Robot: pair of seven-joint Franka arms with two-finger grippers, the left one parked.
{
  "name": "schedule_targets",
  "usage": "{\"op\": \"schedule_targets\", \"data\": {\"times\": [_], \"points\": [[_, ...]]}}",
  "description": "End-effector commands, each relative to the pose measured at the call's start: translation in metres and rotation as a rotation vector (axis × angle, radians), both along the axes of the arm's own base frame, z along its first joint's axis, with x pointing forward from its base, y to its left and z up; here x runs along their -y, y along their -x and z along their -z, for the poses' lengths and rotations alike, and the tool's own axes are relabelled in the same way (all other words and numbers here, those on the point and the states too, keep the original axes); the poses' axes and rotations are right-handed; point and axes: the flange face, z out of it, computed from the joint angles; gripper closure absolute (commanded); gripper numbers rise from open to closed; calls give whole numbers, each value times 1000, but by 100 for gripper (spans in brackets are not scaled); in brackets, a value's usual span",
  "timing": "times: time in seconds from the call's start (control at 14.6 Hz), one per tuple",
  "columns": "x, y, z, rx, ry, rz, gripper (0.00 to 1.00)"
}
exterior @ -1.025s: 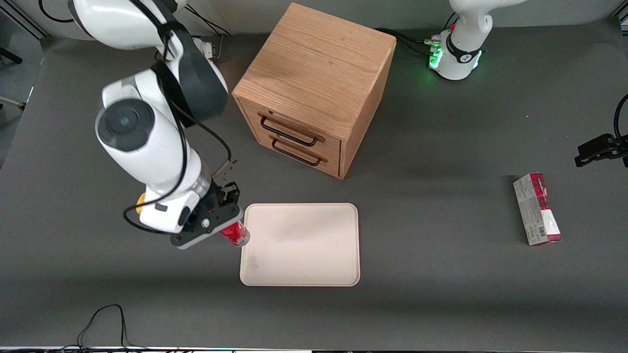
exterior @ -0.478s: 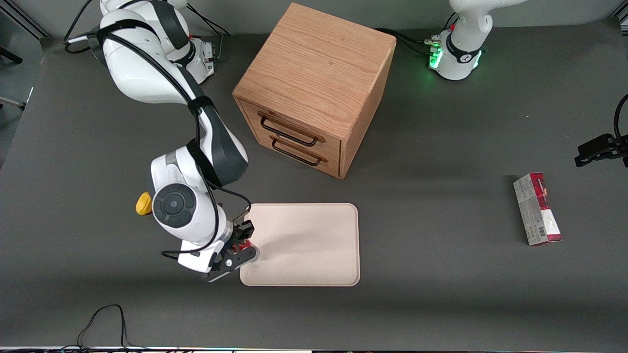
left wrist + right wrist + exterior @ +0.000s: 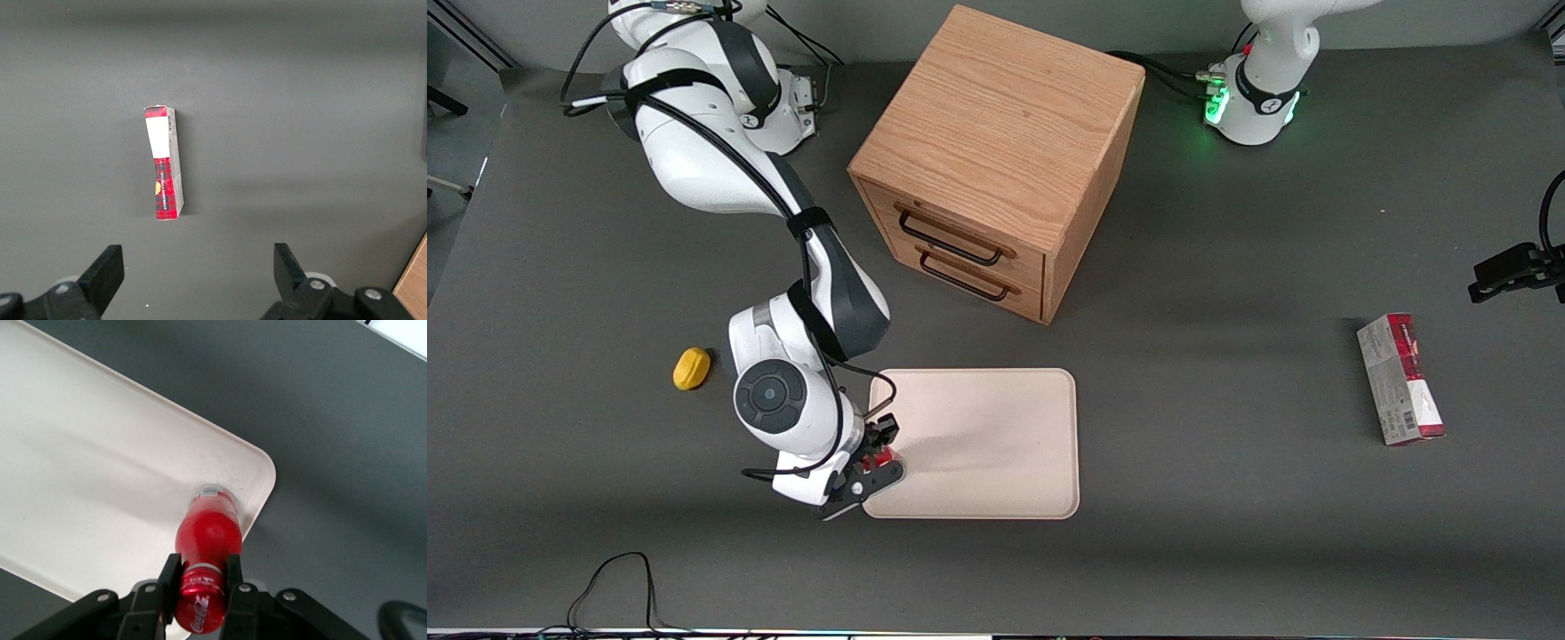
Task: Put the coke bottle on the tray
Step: 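Lower the bottle onto the tray and open the right gripper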
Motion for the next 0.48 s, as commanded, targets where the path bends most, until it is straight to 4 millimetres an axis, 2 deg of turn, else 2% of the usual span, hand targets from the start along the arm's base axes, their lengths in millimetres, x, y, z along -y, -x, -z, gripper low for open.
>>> {"op": "schedule_targets", "data": {"times": [0.0, 0.14, 0.34, 0.41], "points": [[0, -3, -5, 6, -26, 18, 0], [1, -1, -21, 12, -30, 20, 0], [7, 9, -62, -10, -18, 42, 0], [12, 15, -83, -24, -8, 80, 0]]}}
